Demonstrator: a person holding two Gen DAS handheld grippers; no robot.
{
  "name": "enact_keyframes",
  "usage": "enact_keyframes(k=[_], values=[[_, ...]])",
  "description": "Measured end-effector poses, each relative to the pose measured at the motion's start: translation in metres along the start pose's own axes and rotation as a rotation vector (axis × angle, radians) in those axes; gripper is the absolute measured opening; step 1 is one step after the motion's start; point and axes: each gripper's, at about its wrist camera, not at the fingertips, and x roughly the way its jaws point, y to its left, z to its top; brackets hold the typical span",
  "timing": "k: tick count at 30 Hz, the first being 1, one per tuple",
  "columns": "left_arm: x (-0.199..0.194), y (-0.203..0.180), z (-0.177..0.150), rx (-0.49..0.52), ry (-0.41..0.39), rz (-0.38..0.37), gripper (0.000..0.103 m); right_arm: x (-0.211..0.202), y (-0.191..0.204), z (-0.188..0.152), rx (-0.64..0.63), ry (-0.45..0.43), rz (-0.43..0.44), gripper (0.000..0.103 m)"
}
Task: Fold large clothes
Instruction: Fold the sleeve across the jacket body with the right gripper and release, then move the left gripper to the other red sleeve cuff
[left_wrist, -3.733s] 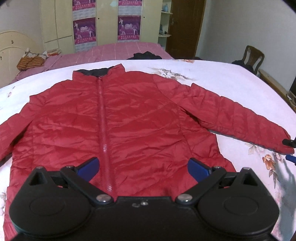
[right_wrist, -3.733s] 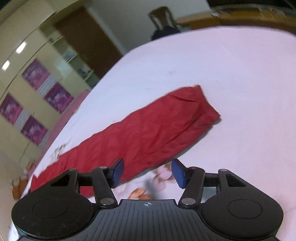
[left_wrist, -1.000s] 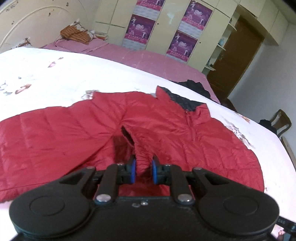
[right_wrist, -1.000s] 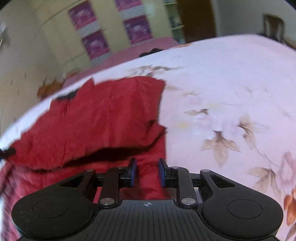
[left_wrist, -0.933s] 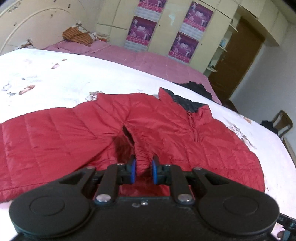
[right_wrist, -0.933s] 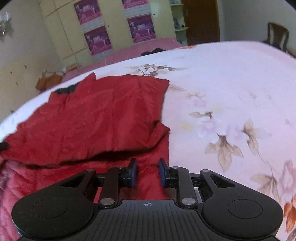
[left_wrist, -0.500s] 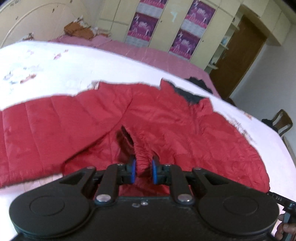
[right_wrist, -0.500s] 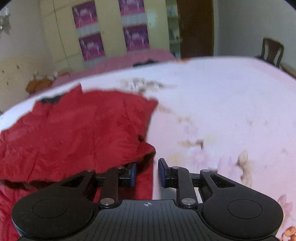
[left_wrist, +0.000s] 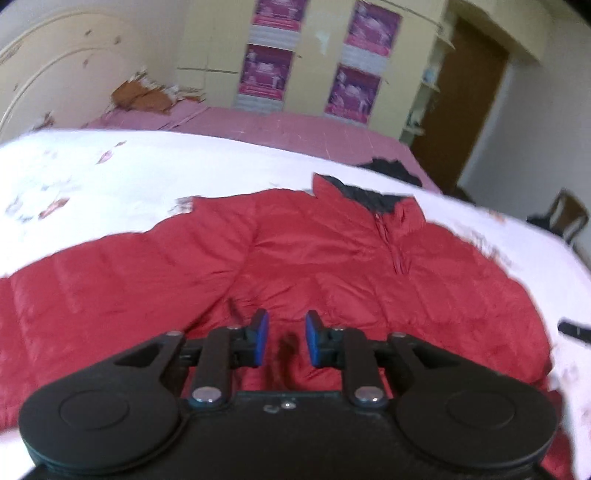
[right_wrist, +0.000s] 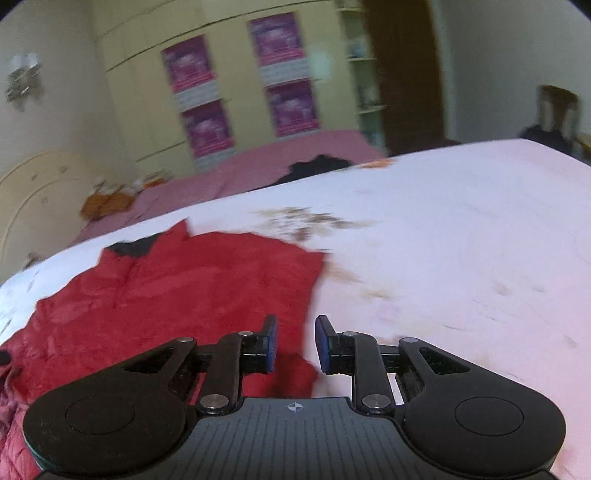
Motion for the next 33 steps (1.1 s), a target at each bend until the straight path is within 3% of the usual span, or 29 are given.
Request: enact_keyframes(k=[1, 4, 8, 12, 14, 16, 22, 33], values=[[0.010, -0.004, -0.001, 0.011, 0.028, -0.007, 0.022, 0.012, 0.005, -0.001, -0.034, 0.021, 0.004, 0.023], [0.039, -0.006, -0.011, 0.042, 0.113, 0.029, 0.021, 0.052, 0.003, -0.013, -0.087, 0.175, -0.090, 0.023], [0.039, -0.009, -0.008, 0.068, 0.123, 0.036, 0.019, 0.048, -0.002, -0.002, -0.072, 0.148, -0.075, 0.023], [0.040, -0.016, 0.003, 0.091, 0.077, 0.022, 0.019, 0.060, 0.002, 0.017, -0.073, 0.096, -0.048, 0.023], [0.043, -0.019, 0.009, 0.107, 0.064, 0.026, 0.019, 0.077, 0.007, 0.031, -0.097, 0.094, -0.022, 0.009], [0.052, -0.022, 0.015, 0.120, 0.060, 0.031, 0.020, 0.085, 0.012, 0.035, -0.123, 0.099, -0.016, 0.009], [0.072, -0.009, 0.016, 0.094, 0.109, 0.048, 0.021, 0.125, -0.016, 0.046, -0.075, 0.126, -0.107, 0.008], [0.057, -0.009, 0.001, 0.103, 0.096, 0.071, 0.021, 0.122, -0.025, 0.046, -0.096, 0.144, -0.095, 0.008]])
